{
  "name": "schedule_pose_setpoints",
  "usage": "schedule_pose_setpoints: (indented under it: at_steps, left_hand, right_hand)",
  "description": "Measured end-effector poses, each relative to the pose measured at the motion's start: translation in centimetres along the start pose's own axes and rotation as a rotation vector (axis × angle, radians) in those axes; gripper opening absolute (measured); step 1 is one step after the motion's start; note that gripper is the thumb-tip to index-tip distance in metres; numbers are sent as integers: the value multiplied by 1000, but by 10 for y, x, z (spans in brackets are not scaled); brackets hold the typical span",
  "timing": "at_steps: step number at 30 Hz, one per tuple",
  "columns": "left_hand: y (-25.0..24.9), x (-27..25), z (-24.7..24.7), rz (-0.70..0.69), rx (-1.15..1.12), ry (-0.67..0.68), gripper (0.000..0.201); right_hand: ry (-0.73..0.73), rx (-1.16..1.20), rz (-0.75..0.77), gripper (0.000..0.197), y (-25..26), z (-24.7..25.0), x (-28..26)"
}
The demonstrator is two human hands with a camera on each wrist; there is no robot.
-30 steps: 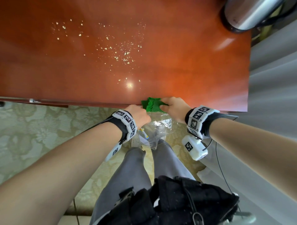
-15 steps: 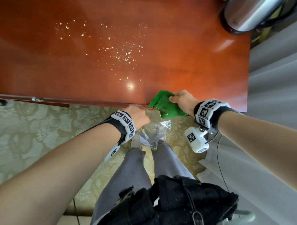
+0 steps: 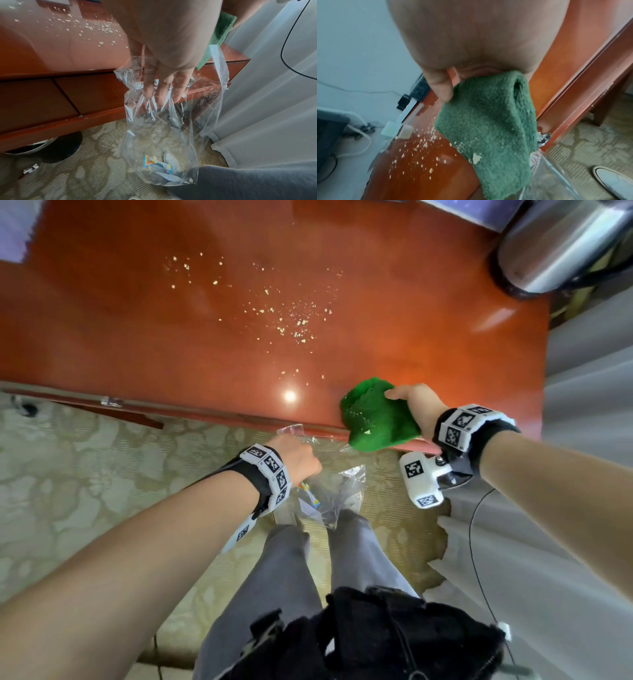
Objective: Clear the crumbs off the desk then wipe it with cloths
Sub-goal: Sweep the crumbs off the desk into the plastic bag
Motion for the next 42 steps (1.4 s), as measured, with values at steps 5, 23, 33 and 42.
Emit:
schedule_pose_setpoints:
  at_steps: [5,23,33,42]
  left_hand:
    - [20,-14,-14,5,23,-52,29]
    - [83,-34,-47,16,35,-41,23]
    - [97,-23,-52,15,-39,37,23]
    - [97,-14,-54,-2,-108,99,25]
  right_hand:
    - [-38,70,12,57,-2,1,4]
    - [-377,55,220,22,89,-3,40]
    - [-371,-400,526,39,218,-17,133]
    - [-176,-735,531,38,197,-84,196]
Point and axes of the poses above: each hand's wrist, its own x-axis towards the middle knuckle, its own z-axis out of the back of the hand, y = z × x, the point moved 8 cm from there along x, towards the middle knuckle, and after that the axes turned 15 degrees about z, right-handed, at the moved point
